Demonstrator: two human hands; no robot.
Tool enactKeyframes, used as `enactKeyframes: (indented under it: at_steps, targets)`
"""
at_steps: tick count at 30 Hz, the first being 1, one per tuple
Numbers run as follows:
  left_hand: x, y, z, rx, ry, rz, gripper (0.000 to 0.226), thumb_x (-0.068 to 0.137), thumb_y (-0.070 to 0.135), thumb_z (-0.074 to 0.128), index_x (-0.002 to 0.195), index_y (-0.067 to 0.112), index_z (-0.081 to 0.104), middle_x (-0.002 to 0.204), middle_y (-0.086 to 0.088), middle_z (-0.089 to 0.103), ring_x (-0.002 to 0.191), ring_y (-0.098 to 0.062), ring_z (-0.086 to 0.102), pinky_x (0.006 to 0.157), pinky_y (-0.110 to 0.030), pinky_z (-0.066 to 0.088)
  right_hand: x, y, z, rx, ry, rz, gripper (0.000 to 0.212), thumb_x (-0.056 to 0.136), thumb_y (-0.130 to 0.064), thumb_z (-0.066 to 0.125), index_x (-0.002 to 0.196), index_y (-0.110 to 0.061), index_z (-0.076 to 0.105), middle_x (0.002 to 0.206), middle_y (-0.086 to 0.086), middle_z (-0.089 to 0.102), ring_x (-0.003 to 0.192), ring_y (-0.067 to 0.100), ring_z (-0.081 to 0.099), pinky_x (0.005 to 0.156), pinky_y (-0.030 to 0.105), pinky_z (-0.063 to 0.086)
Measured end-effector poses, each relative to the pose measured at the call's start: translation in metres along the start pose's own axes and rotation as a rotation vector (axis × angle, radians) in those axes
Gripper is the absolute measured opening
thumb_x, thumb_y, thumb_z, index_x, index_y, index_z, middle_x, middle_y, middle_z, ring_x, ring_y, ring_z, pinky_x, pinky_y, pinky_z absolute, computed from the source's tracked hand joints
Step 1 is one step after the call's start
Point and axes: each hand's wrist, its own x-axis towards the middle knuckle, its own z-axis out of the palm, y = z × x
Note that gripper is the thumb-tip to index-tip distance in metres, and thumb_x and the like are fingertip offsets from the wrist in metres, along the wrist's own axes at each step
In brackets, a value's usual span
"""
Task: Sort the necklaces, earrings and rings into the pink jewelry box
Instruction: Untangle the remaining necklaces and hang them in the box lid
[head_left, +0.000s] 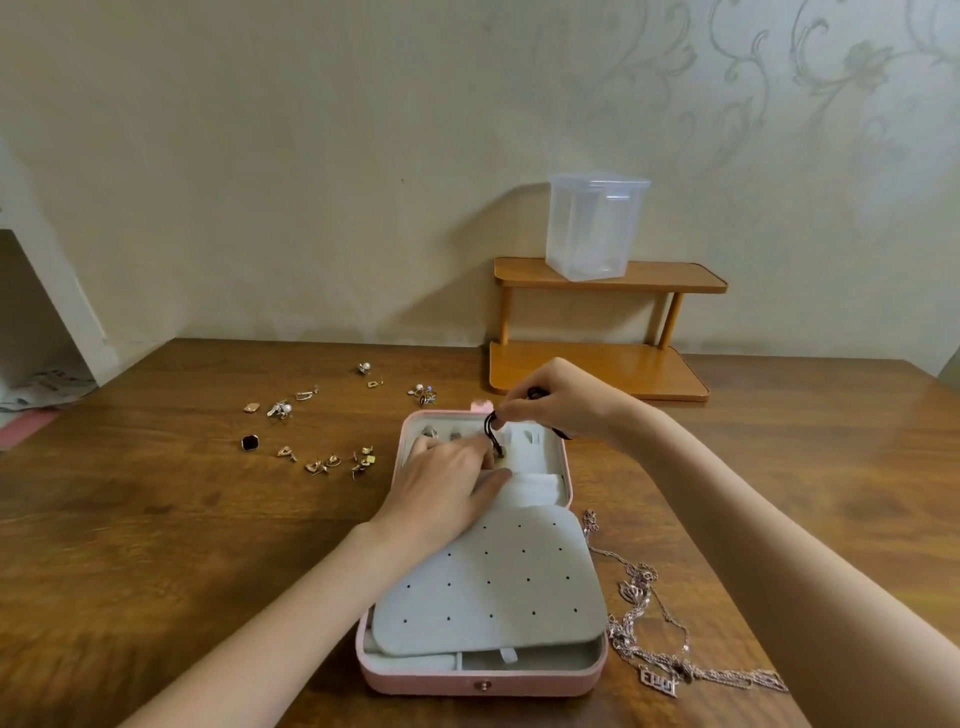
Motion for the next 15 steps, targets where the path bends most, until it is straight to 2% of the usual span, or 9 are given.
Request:
enactKeyframes:
  at_steps: [2, 3, 5, 7, 8, 10, 12, 15]
  targets:
    - [-0.005, 0.003, -0.003, 0.069, 0.099, 0.072, 0.02, 0.096, 0.037, 0.043, 0.087, 0.02, 0.048, 0.086, 0.006, 0.057, 0.086, -0.017, 0.056, 0.084, -0.026, 0.029, -0.003, -0.004, -0.007, 0.04, 0.005, -0.014, 0.018, 0.09, -0.021, 0.058, 0.089, -0.011, 0.074, 0.042, -0.01, 0.043, 0.042, 0.007, 0.027, 0.04, 0.016, 0.021]
    - [-0.007, 0.004, -0.002, 0.126, 0.163, 0.113, 0.023, 0.094, 0.037, 0.045, 0.084, 0.018, 0.052, 0.081, 0.004, 0.06, 0.079, -0.018, 0.058, 0.078, -0.025, 0.029, -0.004, -0.006, -0.011, 0.065, 0.009, -0.024, 0.018, 0.09, -0.021, 0.059, 0.088, -0.012, 0.074, 0.042, -0.01, 0.042, 0.043, 0.008, 0.027, 0.041, 0.017, 0.022]
    - [-0.009, 0.0, 0.002, 0.221, 0.29, 0.183, 0.029, 0.089, 0.037, 0.043, 0.074, 0.015, 0.056, 0.069, 0.002, 0.059, 0.065, -0.019, 0.058, 0.07, -0.026, 0.029, -0.007, -0.01, -0.018, 0.107, 0.012, -0.047, 0.018, 0.09, -0.023, 0.059, 0.085, -0.015, 0.074, 0.049, 0.0, 0.043, 0.047, 0.013, 0.029, 0.043, 0.019, 0.024]
    - [-0.01, -0.002, 0.005, 0.289, 0.353, 0.212, 0.032, 0.088, 0.037, 0.043, 0.071, 0.014, 0.057, 0.065, 0.001, 0.057, 0.063, -0.019, 0.056, 0.07, -0.028, 0.029, -0.009, -0.011, -0.021, 0.095, 0.009, -0.044, 0.019, 0.09, -0.026, 0.058, 0.08, -0.02, 0.073, 0.063, 0.016, 0.051, 0.055, 0.022, 0.035, 0.048, 0.024, 0.031]
    - [-0.01, -0.002, 0.005, 0.314, 0.369, 0.216, 0.033, 0.088, 0.038, 0.043, 0.07, 0.014, 0.057, 0.065, 0.001, 0.057, 0.063, -0.019, 0.056, 0.071, -0.028, 0.03, -0.011, -0.01, -0.021, 0.072, 0.008, -0.024, 0.02, 0.09, -0.027, 0.057, 0.08, -0.021, 0.073, 0.068, 0.018, 0.054, 0.057, 0.021, 0.037, 0.05, 0.024, 0.033]
    - [-0.011, -0.001, 0.005, 0.345, 0.391, 0.214, 0.037, 0.088, 0.042, 0.043, 0.068, 0.014, 0.056, 0.063, 0.001, 0.056, 0.062, -0.019, 0.056, 0.074, -0.029, 0.031, -0.013, -0.006, -0.02, -0.042, -0.014, 0.038, 0.02, 0.091, -0.026, 0.057, 0.084, -0.016, 0.073, 0.069, 0.009, 0.057, 0.053, 0.013, 0.038, 0.047, 0.018, 0.032]
    - [-0.01, -0.001, 0.006, 0.353, 0.409, 0.207, 0.041, 0.088, 0.045, 0.041, 0.067, 0.014, 0.056, 0.061, 0.002, 0.056, 0.06, -0.019, 0.056, 0.074, -0.029, 0.031, -0.013, -0.004, -0.015, -0.282, -0.014, 0.081, 0.02, 0.089, -0.026, 0.058, 0.09, -0.012, 0.072, 0.071, 0.002, 0.058, 0.053, 0.009, 0.041, 0.048, 0.016, 0.033]
    - [-0.009, -0.001, 0.007, 0.337, 0.432, 0.219, 0.043, 0.086, 0.049, 0.041, 0.066, 0.014, 0.056, 0.06, 0.001, 0.057, 0.059, -0.019, 0.056, 0.072, -0.03, 0.032, -0.016, -0.003, -0.007, -0.527, 0.074, 0.065, 0.022, 0.088, -0.027, 0.059, 0.096, -0.009, 0.069, 0.081, 0.002, 0.062, 0.065, 0.012, 0.054, 0.055, 0.018, 0.045]
